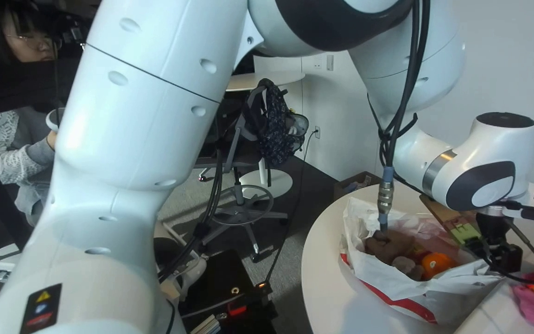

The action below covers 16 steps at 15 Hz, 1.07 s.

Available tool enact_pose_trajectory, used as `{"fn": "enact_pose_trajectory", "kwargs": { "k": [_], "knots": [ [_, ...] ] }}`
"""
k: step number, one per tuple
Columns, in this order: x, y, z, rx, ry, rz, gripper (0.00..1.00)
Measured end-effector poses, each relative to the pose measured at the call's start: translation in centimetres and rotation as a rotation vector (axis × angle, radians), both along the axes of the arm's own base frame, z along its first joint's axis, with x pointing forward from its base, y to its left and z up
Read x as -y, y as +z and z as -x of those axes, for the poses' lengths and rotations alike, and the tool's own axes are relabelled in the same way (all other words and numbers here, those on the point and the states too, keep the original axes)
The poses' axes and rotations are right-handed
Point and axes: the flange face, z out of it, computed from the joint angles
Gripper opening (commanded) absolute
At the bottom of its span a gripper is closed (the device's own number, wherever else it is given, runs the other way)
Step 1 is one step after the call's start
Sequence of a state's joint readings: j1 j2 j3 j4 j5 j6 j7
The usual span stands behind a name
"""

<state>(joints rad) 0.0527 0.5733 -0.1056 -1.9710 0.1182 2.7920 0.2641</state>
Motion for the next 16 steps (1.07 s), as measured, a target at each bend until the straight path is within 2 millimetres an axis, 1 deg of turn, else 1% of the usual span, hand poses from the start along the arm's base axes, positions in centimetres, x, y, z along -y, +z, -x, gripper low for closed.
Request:
{"fn": "enact_pose_trajectory", "kwargs": {
  "k": [2, 4, 5, 6, 8, 9, 10, 11, 12, 14, 16],
  "knots": [
    [1.4, 2.7, 0.4, -0.077, -0.059, -0.074, 1.0],
    [3.4, 6.5, 1.1, -0.141, -0.12, -0.158, 1.0],
    [4.7, 8.7, 1.5, -0.161, -0.156, -0.203, 1.0],
    [6.2, 11.1, 1.7, -0.159, -0.196, -0.241, 1.0],
    [9.9, 15.6, 1.8, -0.105, -0.286, -0.281, 1.0],
    [11.8, 17.2, 1.9, -0.073, -0.336, -0.285, 1.0],
    [13.6, 18.2, 2.0, -0.051, -0.39, -0.287, 1.0],
    [15.1, 18.5, 2.1, -0.039, -0.447, -0.289, 1.0],
    [16.1, 18.3, 2.1, -0.035, -0.502, -0.289, 1.0],
    [17.0, 16.5, 2.0, -0.046, -0.615, -0.287, 1.0],
    [16.7, 13.6, 1.7, -0.095, -0.723, -0.285, 1.0]
  ]
}}
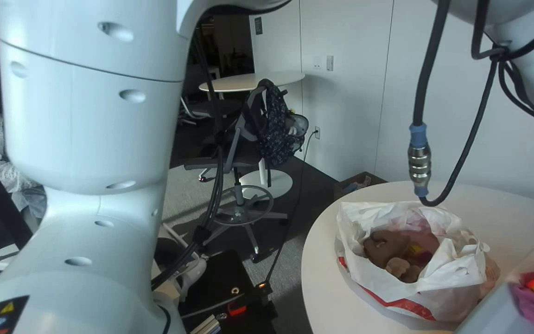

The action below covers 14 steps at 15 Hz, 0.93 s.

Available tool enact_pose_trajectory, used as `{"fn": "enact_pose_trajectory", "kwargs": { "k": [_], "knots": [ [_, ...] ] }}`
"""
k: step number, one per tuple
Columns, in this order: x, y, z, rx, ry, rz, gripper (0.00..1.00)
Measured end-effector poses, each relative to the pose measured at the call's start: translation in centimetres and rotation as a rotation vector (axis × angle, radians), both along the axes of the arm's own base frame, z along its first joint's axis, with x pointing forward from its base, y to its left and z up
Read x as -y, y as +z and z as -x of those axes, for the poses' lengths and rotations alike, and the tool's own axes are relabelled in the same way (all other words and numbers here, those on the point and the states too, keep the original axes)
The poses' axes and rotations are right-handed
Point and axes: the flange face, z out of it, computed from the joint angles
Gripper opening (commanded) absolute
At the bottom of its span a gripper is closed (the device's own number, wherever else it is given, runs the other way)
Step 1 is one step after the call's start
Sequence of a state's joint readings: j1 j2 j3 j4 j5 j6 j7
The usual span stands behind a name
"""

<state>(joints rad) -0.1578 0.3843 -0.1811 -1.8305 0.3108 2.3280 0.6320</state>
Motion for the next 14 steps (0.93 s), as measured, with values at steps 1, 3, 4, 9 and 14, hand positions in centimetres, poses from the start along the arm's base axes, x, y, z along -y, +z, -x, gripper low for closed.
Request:
{"fn": "enact_pose_trajectory", "kwargs": {
  "k": [1, 3, 4, 9, 14],
  "knots": [
    [-0.4, -1.4, -0.2, -0.031, -0.052, -0.006, 1.0],
    [-1.1, -3.8, -0.9, -0.079, -0.146, -0.009, 1.0],
    [-1.3, -4.7, -1.2, -0.096, -0.188, -0.008, 1.0],
    [-0.6, -7.3, -2.5, -0.14, -0.336, -0.002, 0.58],
    [-0.5, -8.1, -2.8, -0.179, -0.387, -0.014, 0.19]
  ]
}}
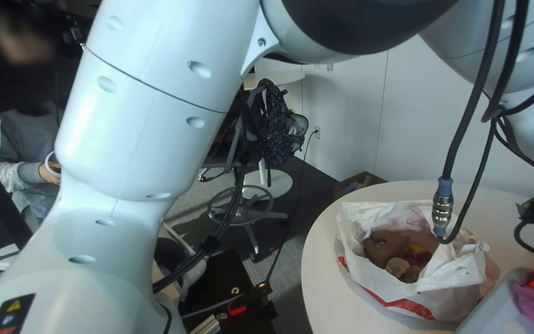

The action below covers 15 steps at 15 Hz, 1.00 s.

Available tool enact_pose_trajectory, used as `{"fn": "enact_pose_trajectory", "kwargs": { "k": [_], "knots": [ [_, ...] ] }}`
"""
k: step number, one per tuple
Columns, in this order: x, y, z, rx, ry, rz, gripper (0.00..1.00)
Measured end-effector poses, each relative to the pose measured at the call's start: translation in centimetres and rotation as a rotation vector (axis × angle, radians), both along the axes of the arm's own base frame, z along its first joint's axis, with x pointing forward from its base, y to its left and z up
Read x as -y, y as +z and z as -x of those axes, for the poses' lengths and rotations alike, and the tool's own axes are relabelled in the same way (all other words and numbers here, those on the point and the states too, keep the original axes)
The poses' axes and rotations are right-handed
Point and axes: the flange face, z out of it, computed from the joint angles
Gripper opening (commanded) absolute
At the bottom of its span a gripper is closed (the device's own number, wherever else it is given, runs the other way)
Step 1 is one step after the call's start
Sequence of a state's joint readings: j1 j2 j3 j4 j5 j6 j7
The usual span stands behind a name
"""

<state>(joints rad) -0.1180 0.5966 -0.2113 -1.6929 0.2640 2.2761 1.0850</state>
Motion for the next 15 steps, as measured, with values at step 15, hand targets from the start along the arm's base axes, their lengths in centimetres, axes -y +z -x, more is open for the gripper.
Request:
{"fn": "enact_pose_trajectory", "kwargs": {
  "k": [15],
  "knots": [
    [-2.0, 10.5, 2.4, -0.054, 0.284, -0.145, 0.17]
  ]
}}
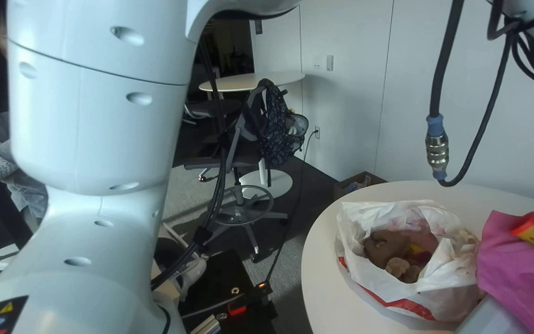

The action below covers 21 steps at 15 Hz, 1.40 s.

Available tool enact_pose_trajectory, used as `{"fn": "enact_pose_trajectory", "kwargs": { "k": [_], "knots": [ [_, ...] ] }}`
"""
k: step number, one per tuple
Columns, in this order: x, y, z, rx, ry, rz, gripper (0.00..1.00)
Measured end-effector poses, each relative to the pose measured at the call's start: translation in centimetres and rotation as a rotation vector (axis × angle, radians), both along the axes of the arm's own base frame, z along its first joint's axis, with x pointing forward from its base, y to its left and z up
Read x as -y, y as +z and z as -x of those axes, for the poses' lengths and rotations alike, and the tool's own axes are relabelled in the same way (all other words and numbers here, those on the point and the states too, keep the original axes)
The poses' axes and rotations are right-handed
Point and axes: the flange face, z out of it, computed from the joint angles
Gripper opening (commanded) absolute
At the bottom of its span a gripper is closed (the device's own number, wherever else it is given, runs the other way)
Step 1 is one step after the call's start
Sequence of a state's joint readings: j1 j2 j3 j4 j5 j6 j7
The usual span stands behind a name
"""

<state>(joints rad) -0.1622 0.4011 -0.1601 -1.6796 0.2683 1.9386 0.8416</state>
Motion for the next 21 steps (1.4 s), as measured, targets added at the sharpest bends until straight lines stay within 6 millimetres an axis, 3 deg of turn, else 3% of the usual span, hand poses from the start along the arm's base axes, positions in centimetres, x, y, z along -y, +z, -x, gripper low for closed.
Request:
{"fn": "enact_pose_trajectory", "kwargs": {
  "k": [3, 6, 10, 12, 15, 21],
  "knots": [
    [-2.1, 0.1, 0.4, -0.042, 0.091, -0.036, 0.17],
    [-2.7, 1.0, 0.2, -0.017, 0.144, -0.037, 0.17],
    [-1.3, 4.4, 0.2, 0.078, 0.13, 0.019, 0.17],
    [0.4, 4.7, 0.1, 0.104, 0.094, 0.068, 0.17],
    [3.0, 2.9, 0.2, 0.09, 0.028, 0.142, 0.17],
    [4.9, -5.4, -0.2, -0.009, -0.048, 0.229, 0.17]
  ]
}}
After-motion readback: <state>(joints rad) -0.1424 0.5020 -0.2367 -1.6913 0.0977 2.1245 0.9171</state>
